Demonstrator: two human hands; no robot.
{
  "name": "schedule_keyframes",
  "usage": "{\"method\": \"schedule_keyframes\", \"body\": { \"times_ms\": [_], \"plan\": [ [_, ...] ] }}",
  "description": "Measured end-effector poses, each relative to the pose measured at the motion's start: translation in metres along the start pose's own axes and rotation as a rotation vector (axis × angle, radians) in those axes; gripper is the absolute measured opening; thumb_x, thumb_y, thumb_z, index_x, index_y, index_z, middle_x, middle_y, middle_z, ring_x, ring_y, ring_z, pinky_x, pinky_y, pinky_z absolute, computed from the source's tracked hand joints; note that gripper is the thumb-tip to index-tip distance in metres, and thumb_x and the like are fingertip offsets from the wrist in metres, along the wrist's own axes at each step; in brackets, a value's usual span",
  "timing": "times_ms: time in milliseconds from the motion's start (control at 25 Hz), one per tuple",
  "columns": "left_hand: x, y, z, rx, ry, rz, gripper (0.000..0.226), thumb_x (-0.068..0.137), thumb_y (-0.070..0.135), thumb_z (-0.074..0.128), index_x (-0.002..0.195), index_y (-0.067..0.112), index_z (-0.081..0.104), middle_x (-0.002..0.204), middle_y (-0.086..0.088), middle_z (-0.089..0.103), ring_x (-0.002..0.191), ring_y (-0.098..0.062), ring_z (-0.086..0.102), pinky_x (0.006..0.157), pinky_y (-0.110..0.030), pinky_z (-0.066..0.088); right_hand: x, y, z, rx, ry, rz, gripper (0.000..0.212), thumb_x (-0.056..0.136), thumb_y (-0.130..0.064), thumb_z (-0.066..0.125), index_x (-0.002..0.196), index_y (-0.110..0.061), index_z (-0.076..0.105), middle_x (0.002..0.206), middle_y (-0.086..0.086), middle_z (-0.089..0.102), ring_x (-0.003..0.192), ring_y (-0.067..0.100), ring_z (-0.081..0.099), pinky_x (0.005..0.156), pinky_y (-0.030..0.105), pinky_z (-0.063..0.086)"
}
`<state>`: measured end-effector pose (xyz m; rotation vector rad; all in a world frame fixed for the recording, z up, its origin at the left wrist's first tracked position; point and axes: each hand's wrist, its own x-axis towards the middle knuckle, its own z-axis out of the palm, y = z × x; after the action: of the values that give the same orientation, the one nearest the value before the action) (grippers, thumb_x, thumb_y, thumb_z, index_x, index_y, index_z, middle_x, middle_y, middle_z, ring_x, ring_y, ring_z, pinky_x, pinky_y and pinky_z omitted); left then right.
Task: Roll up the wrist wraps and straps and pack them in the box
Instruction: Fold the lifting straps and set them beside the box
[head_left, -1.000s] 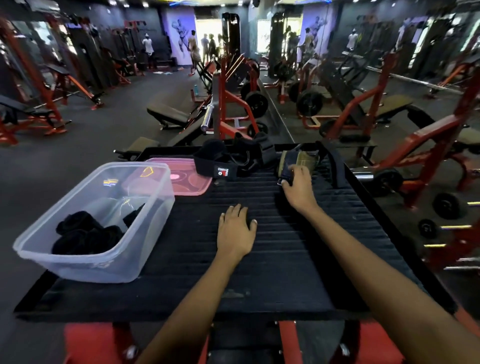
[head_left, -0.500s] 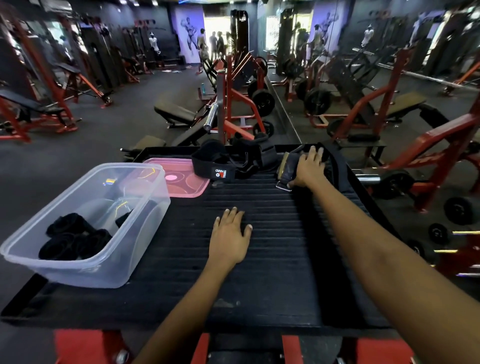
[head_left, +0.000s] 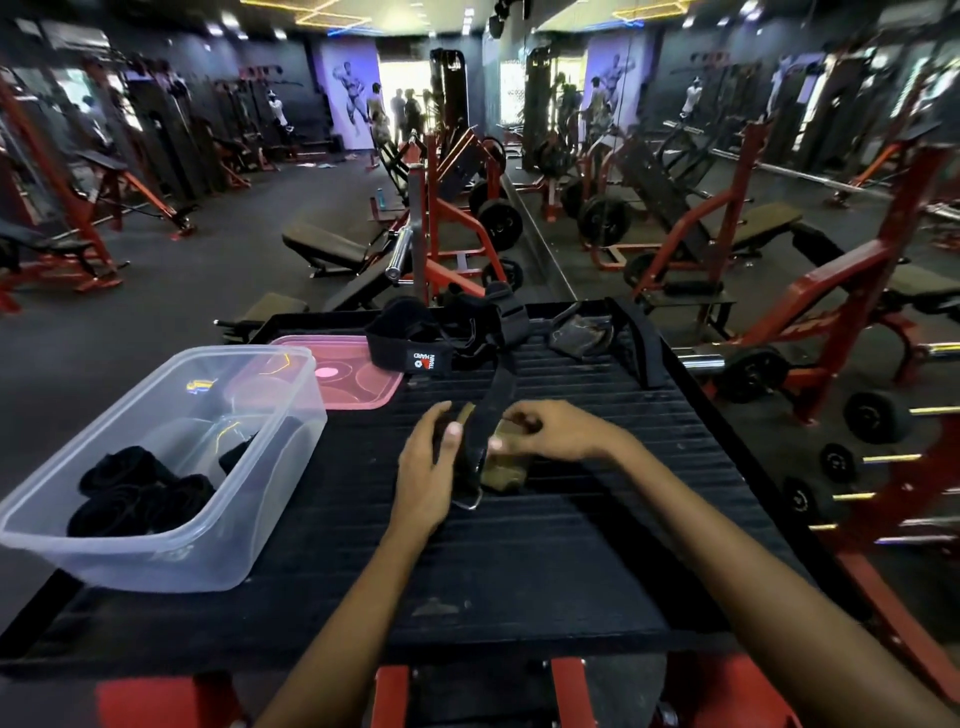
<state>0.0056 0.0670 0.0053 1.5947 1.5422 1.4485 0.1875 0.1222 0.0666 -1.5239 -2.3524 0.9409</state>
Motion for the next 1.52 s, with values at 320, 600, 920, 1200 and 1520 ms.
{"method": "schedule_keyframes", "body": {
  "times_ms": [320,600,920,1200,1520],
  "plan": [
    [-0.008,-0.005,0.003,0.372,-0.258,0.076,0.061,0.092,0.046,0.046,0.146,0.034,0.021,0.150,0.012,0.032,0.138,-0.007,0.029,0.118,-0.050,0.010,0.094,0.052,-0.039,-0.302,0.423,0.228,0.052,0.089,-0.028,0.062,0.131,-0.004,0.043,0.136,0.020,0.041,0.125,0.037,0.042,0.099,0.045,0.042],
    [-0.004,-0.008,0.007,0.336,-0.229,0.045,0.057,0.096,0.047,0.039,0.147,0.040,0.015,0.145,0.007,0.039,0.134,-0.011,0.034,0.117,-0.046,0.021,0.148,0.085,-0.048,-0.428,0.345,0.418,0.073,0.095,-0.044,0.046,0.147,0.000,0.017,0.154,0.029,0.010,0.143,0.042,0.010,0.114,0.047,0.022],
    [-0.002,-0.013,0.008,0.315,-0.235,0.078,0.058,0.094,0.050,0.038,0.147,0.038,0.015,0.135,0.003,0.045,0.129,-0.014,0.039,0.113,-0.045,0.028,0.136,0.078,-0.068,-0.769,0.433,0.204,0.027,0.092,0.003,0.043,0.111,0.007,0.061,0.114,0.025,0.063,0.105,0.040,0.060,0.084,0.044,0.050],
    [-0.008,0.005,0.003,0.208,-0.249,0.059,0.056,0.096,0.028,0.050,0.146,0.024,0.026,0.129,0.002,0.040,0.120,-0.004,0.040,0.106,-0.018,0.028,0.052,0.009,-0.028,-0.485,0.502,0.162,0.028,0.087,-0.019,0.051,0.094,0.005,0.065,0.101,0.024,0.067,0.095,0.040,0.062,0.076,0.039,0.047],
    [-0.023,0.027,-0.055,0.269,-0.122,-0.062,0.053,0.077,0.005,0.067,0.129,0.008,0.053,0.113,-0.012,0.061,0.105,-0.016,0.054,0.082,-0.008,0.032,-0.048,-0.052,0.042,-0.439,0.491,0.094,0.029,0.090,-0.030,0.050,0.093,-0.004,0.064,0.096,0.017,0.069,0.090,0.036,0.064,0.071,0.038,0.047]
  ]
}}
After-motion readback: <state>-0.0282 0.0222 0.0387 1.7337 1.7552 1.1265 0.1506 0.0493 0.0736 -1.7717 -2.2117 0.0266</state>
